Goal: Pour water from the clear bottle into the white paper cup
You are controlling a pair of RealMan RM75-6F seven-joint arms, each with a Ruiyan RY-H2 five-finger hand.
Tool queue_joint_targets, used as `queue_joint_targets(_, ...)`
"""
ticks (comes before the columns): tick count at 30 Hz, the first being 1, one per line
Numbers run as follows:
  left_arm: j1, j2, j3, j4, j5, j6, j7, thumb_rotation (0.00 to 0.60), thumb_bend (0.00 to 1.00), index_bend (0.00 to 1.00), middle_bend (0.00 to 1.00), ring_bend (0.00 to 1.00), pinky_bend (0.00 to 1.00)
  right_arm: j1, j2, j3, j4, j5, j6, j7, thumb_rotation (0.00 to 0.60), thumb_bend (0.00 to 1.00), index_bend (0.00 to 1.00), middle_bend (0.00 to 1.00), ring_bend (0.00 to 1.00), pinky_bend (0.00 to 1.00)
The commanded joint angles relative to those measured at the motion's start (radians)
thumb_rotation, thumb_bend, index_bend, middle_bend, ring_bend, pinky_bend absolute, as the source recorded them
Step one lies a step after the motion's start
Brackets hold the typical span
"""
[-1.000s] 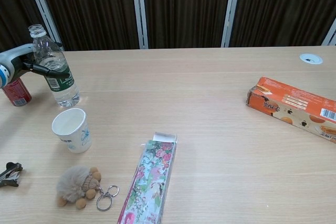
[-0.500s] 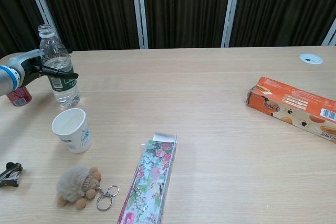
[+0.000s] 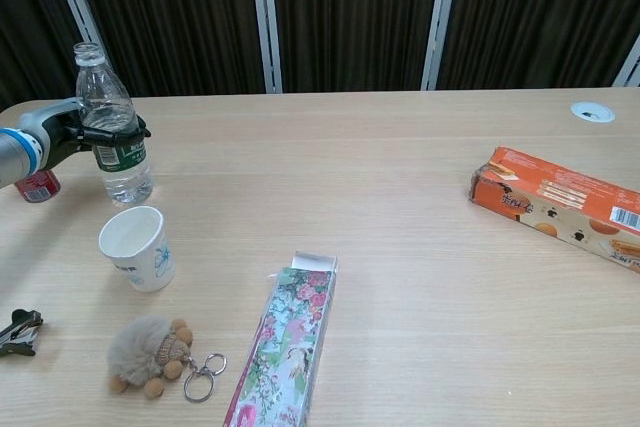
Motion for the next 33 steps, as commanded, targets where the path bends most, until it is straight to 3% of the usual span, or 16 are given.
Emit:
queue_joint_targets(1,0.000,-0.007,-0.011,0.012,-0.013,0.006,0.019,0.600,0.53,0.59,0.44,0.38,0.38,0.000,0.000,0.000,-0.001,0.000,0.000,0.001,0.600,0.00,0.00,0.00,0.00,0.00)
queue_joint_targets(6,0.007,0.016,-0.016,-0.024,-0.013,0.029,0.006,0.600,0.53,0.59,0.45,0.39,0.39,0.001,0.000,-0.002,-0.001,-0.001,-0.002,0.002,0.600,0.00,0.00,0.00,0.00,0.00)
queue_joint_targets(11,0.020,0.091,0.004,-0.118,0.034,0.120,-0.013,0.600,0.52,0.59,0.44,0.39,0.39,0.000,0.005,-0.002,-0.008,-0.003,0.000,0.006,0.600,0.00,0.00,0.00,0.00,0.00)
queue_joint_targets(21,0.054,0.306,0.105,-0.352,0.153,0.220,0.078,0.600,0.51,0.58,0.44,0.39,0.39,-0.008,0.017,-0.003,-0.024,-0.015,0.018,0.017,0.600,0.00,0.00,0.00,0.00,0.00)
queue_joint_targets(33,0.121,0.525,0.225,-0.588,0.209,0.230,0.275,0.600,0.51,0.58,0.44,0.39,0.39,-0.021,0.040,-0.005,-0.048,-0.040,0.046,0.058,0.600,0.00,0.00,0.00,0.00,0.00)
